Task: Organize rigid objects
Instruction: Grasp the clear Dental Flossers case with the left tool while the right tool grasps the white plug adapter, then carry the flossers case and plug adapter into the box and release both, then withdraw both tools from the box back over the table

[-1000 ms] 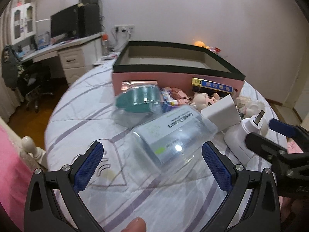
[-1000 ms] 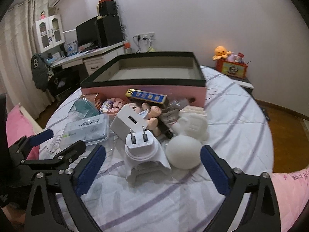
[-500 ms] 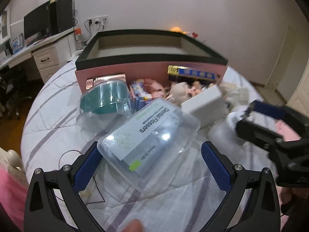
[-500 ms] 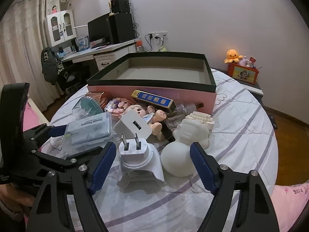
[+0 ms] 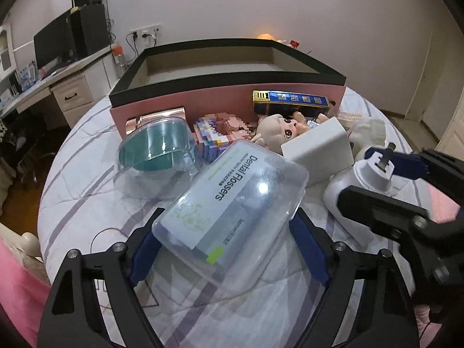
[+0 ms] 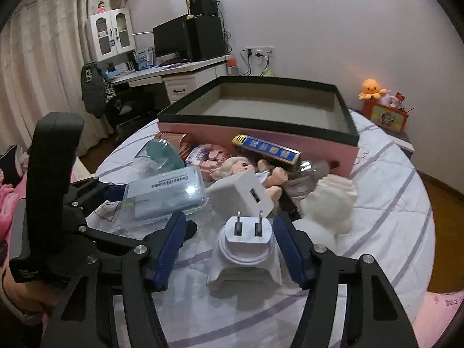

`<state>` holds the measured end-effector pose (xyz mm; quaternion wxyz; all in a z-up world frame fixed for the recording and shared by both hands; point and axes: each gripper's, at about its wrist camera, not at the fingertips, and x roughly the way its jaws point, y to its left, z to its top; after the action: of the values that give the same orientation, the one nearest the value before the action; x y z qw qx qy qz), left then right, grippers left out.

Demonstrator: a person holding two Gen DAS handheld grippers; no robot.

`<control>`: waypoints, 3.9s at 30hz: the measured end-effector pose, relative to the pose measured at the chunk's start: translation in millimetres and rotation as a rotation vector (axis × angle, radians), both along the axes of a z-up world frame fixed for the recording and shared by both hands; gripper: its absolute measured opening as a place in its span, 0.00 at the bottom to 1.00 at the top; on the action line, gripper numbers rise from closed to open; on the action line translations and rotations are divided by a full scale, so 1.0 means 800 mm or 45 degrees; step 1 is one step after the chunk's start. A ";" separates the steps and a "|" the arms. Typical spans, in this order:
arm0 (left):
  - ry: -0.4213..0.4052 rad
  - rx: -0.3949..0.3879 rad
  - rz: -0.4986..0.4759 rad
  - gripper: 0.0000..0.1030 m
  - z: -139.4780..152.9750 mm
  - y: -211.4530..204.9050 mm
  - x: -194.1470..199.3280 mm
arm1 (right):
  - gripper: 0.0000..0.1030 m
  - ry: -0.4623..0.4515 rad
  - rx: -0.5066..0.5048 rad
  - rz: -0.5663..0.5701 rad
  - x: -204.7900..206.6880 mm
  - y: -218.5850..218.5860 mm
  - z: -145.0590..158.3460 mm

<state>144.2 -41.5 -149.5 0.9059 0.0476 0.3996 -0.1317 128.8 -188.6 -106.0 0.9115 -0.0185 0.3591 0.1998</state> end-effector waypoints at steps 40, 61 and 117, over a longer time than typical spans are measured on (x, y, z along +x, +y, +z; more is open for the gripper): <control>-0.010 -0.085 0.031 0.65 0.009 0.010 -0.019 | 0.52 0.101 0.185 -0.033 -0.003 -0.038 -0.012; -0.151 -0.200 0.085 0.61 0.051 0.034 -0.046 | 0.52 0.047 0.181 -0.035 -0.013 -0.034 0.009; -0.293 -0.076 0.267 1.00 0.170 0.032 0.160 | 1.00 0.080 0.081 -0.288 0.239 -0.046 0.074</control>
<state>272.3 -15.7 -13.3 0.9556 -0.0065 0.2917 -0.0418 319.7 -225.6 -46.6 0.9167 0.0573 0.3806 0.1075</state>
